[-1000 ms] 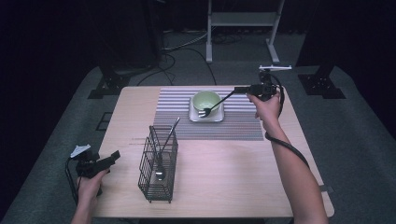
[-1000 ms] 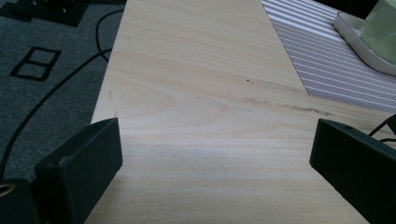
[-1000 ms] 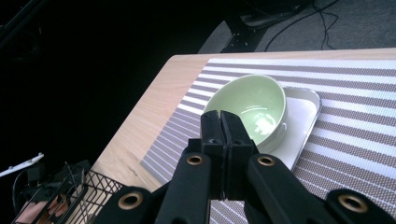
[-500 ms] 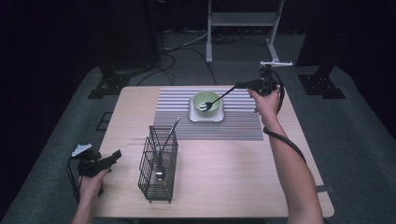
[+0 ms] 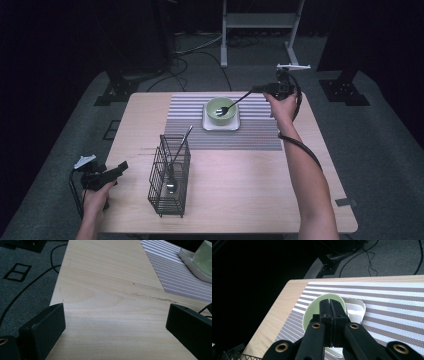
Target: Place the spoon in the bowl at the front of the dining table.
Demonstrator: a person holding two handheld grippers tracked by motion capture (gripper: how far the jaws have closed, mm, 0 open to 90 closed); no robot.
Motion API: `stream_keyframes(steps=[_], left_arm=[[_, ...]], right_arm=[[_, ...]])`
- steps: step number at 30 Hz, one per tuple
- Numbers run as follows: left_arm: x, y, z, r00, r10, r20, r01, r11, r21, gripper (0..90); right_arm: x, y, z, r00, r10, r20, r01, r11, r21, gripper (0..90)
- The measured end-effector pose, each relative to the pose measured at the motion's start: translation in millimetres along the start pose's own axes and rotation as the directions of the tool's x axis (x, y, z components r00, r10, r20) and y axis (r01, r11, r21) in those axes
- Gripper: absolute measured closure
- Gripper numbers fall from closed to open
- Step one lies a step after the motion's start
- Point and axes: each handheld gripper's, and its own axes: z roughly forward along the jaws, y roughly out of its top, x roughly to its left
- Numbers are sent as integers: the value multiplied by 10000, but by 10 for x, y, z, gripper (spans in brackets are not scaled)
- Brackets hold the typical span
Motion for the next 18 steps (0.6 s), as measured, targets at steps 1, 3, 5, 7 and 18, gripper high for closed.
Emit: stream_keyframes(steps=[1, 3, 5, 7, 18], left_arm=[[2, -1, 1, 10000, 2, -2, -2, 10000, 11, 13], [5, 0, -1, 10000, -29, -8, 29, 10000, -11, 13], [3, 2, -3, 10000, -50, -2, 50, 10000, -41, 13], [2, 1, -2, 10000, -37, 7, 37, 10000, -38, 13], [17, -5, -19, 10000, -46, -21, 46, 10000, -53, 13]], right_arm=[[-6, 2, 10, 10000, 6, 71, -6, 10000, 17, 893], [-17, 2, 26, 9998, 9, 198, -10, 10000, 33, 893], [-31, -1, 42, 9997, 49, 240, -50, 10000, 31, 893], [-40, -2, 61, 9994, 74, 328, -76, 10000, 45, 893], [-114, -47, 205, 9976, 250, 650, -260, 9996, 148, 892]])
